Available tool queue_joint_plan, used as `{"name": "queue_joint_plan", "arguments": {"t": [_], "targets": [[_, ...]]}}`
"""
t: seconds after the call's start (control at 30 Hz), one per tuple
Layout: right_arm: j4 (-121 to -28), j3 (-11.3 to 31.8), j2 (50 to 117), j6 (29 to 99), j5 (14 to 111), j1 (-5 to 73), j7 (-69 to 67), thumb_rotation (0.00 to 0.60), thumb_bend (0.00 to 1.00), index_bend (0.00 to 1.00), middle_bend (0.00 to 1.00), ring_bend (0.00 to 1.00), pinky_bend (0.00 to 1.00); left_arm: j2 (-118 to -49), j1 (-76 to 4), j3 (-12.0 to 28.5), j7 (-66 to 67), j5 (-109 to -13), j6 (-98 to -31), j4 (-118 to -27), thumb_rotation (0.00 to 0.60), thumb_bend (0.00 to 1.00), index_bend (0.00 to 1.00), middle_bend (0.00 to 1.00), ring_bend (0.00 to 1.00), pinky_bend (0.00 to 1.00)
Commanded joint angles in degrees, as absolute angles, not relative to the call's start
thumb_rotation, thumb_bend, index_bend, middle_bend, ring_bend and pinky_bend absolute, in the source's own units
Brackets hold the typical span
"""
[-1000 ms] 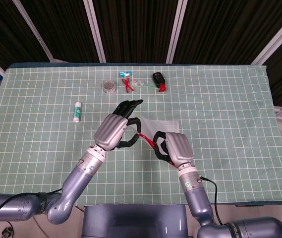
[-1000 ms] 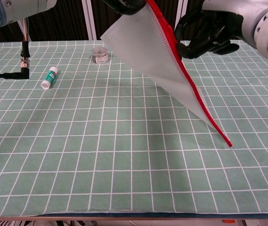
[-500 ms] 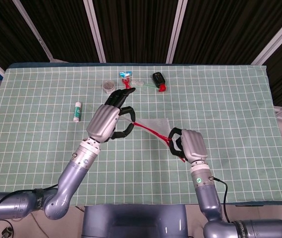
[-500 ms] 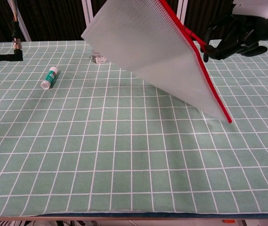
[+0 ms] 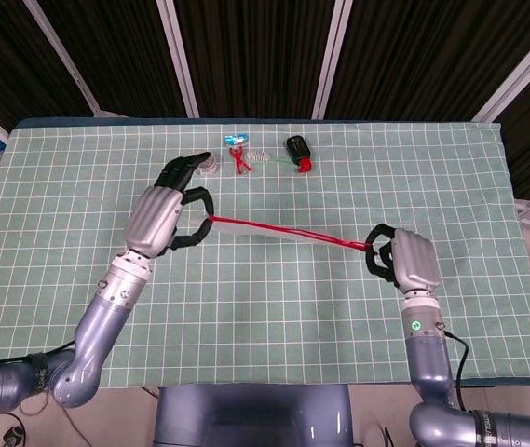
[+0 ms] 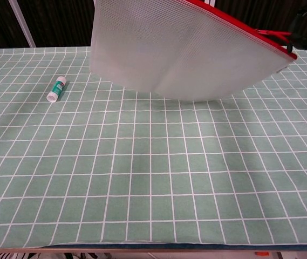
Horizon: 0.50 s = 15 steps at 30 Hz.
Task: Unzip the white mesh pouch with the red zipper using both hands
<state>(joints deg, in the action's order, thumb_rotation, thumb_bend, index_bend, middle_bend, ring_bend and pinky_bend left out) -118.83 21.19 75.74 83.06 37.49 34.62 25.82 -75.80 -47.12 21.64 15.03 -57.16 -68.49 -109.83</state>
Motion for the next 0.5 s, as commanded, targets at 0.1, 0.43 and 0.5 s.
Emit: {"name": "queue_joint_plan", "arguments": {"t": [0.1, 0.43, 0.5], "targets": [[-118.13, 21.97, 73.27, 82.54, 37.14, 33.09, 24.05, 0.600, 0.60, 0.71, 1.00, 1.00, 1.00, -74.47, -46.08, 20.97, 13.72, -57.86, -68.07, -108.82, 0.600, 0.43, 0.62, 0.06, 0.00, 0.00], [-117.46, 22.52, 71.60, 82.12, 36.48, 32.10, 22.96, 0.600, 0.60, 0.71, 1.00, 1.00, 1.00, -74.13, -45.58, 20.64, 12.32, -58.17, -67.44, -107.48, 0.600, 0.43, 0.62, 0.05, 0.00, 0.00], [-116.96, 22.61, 71.48, 82.26, 36.45, 32.10, 23.13, 0.600, 0.60, 0.71, 1.00, 1.00, 1.00, -74.14, -45.48, 20.65, 12.11, -58.16, -67.45, -107.27, 0.600, 0.43, 0.61, 0.05, 0.00, 0.00]]}}
